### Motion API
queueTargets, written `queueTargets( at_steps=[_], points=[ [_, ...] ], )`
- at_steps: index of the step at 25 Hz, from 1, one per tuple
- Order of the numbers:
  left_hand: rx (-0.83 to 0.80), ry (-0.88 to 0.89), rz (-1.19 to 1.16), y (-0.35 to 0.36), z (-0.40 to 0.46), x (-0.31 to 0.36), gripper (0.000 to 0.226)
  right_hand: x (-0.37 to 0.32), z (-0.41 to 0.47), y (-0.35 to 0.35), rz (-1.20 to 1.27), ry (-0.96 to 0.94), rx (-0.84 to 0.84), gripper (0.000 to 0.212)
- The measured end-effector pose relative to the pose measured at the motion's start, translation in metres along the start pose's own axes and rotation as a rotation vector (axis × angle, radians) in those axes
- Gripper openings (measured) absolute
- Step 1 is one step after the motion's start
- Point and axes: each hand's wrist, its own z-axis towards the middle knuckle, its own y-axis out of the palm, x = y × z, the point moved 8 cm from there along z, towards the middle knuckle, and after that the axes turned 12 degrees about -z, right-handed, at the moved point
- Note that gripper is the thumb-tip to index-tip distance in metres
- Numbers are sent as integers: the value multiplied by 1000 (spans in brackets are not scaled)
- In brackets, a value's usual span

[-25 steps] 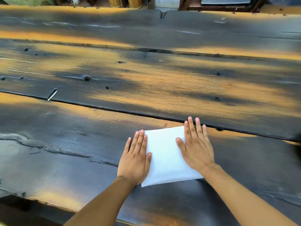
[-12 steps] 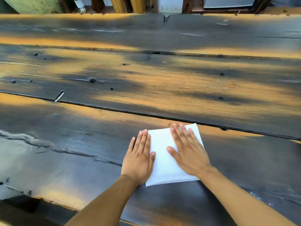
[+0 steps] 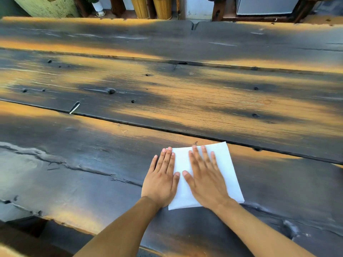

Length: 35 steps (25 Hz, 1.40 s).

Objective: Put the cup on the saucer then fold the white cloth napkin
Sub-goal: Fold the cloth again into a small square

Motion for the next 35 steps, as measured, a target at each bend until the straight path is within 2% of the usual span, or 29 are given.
queueTargets(
  at_steps=[3, 6, 12, 15, 17, 21, 23, 25, 27, 30, 32, 35],
  points=[
    [90, 73, -150, -12, -3, 3, 60, -33, -8, 12, 5, -60, -29, 66],
    [204, -21, -357, -19, -28, 2, 54, -30, -8, 15, -28, -60, -38, 66],
    [65, -71, -21, 18, -60, 14, 60, -34, -10, 14, -33, -86, -29, 66],
    [47, -75, 14, 18, -59, 15, 61, -21, -14, 16, -37, -91, -39, 68],
    [33, -81, 24, 19, -61, 16, 62, 12, -22, 14, -59, -67, -37, 70],
    [13, -95, 13, 17, -60, 16, 62, 90, -43, 15, -110, 52, -86, 76],
    [-6, -95, 0, 17, -58, 19, 62, 98, -44, 8, -151, 105, -93, 74],
    [-19, -95, -3, 14, -60, 19, 62, 69, -43, -9, -132, 116, -31, 69],
    [-10, -98, 0, 14, -60, 17, 61, 17, -40, -14, -59, 34, 14, 64],
    [-15, -115, 3, 16, -60, 18, 60, -48, -37, -2, 21, -64, -11, 60],
    [-1, -118, -5, 17, -59, 16, 60, -51, -39, 8, 24, -72, -42, 59],
    [-8, -97, 16, 16, -60, 18, 62, -13, -52, 13, -56, -88, -74, 67]
  ],
)
